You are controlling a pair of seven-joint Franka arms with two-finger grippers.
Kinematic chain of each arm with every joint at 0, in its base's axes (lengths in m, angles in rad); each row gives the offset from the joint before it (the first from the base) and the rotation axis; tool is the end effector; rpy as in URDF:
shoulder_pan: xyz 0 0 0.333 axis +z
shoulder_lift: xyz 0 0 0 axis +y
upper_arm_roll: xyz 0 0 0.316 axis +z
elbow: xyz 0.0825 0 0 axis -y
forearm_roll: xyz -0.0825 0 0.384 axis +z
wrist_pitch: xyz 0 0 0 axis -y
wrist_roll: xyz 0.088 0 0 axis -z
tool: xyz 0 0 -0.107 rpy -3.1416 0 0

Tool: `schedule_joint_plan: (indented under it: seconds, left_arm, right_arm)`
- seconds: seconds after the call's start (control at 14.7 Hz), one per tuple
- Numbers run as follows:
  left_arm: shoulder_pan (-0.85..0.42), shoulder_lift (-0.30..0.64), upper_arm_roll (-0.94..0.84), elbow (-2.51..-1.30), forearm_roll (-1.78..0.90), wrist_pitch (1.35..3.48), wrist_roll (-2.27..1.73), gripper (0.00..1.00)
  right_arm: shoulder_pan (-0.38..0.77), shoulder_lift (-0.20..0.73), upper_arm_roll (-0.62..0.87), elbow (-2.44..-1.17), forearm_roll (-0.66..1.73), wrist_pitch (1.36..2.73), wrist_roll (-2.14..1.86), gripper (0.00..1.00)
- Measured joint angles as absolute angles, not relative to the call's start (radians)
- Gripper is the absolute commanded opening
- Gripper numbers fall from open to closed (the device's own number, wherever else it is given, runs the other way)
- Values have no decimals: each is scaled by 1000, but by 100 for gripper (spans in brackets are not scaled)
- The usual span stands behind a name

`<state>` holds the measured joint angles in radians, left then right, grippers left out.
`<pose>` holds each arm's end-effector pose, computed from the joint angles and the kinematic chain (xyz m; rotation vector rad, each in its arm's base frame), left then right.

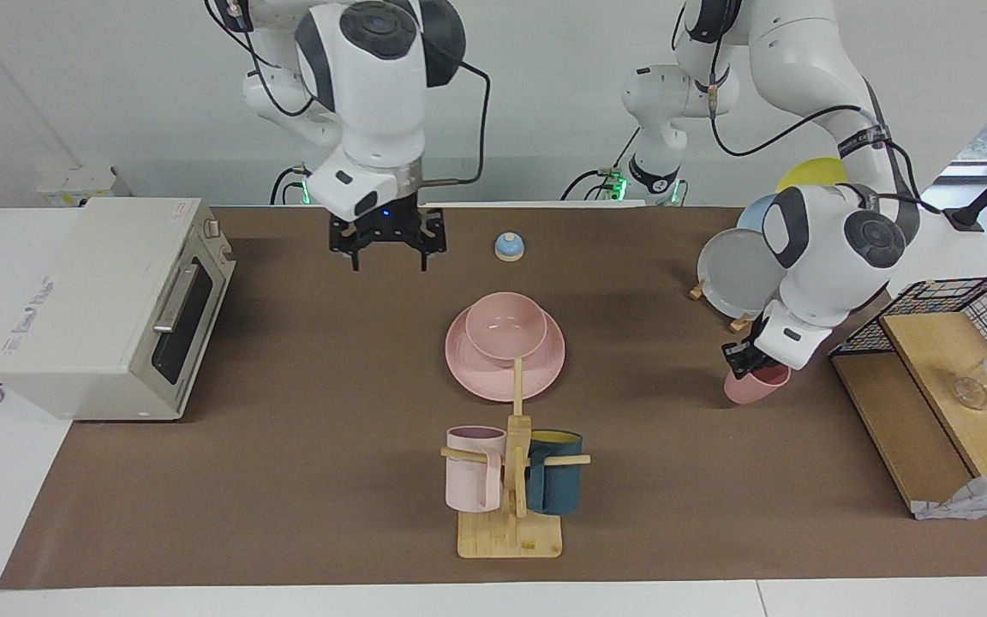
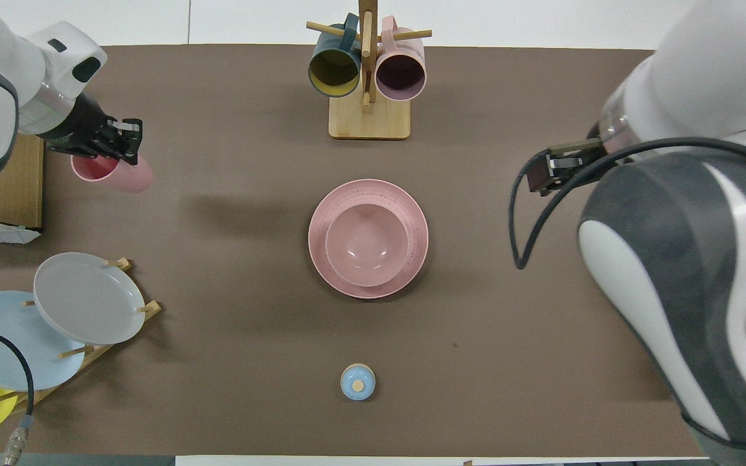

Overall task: Organize tableware
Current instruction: 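Carry the pink cup with the left gripper into the bowl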

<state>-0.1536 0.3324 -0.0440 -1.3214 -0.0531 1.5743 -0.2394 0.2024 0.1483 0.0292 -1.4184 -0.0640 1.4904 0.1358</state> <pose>0.6369 -0.1286 0.5419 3.0888 0.0709 -0.1421 0.5777 0.1274 0.6043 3.0642 0.1425 -0.0983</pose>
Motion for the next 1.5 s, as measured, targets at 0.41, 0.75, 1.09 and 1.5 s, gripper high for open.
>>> schedule_joint_plan:
  seconds: [0.41, 0.75, 1.09, 1.5]
  left_arm:
    - [-479, 409, -57, -1131, -69, 1531, -697, 0]
    - [-634, 449, -52, -1264, -68, 1712, -798, 0]
    - [-647, 454, -52, -1358, -68, 1810, -837, 0]
    - [-673, 457, -52, -1436, -68, 1895, -882, 0]
  right_arm:
    - [170, 92, -11, -1534, -58, 1494, 88, 100]
    - [91, 78, -7, -1559, -44, 1524, 82, 100]
    - [35, 78, 3, -1586, -44, 1584, -5, 100]
    - [32, 39, 5, -1634, -43, 1533, -5, 100]
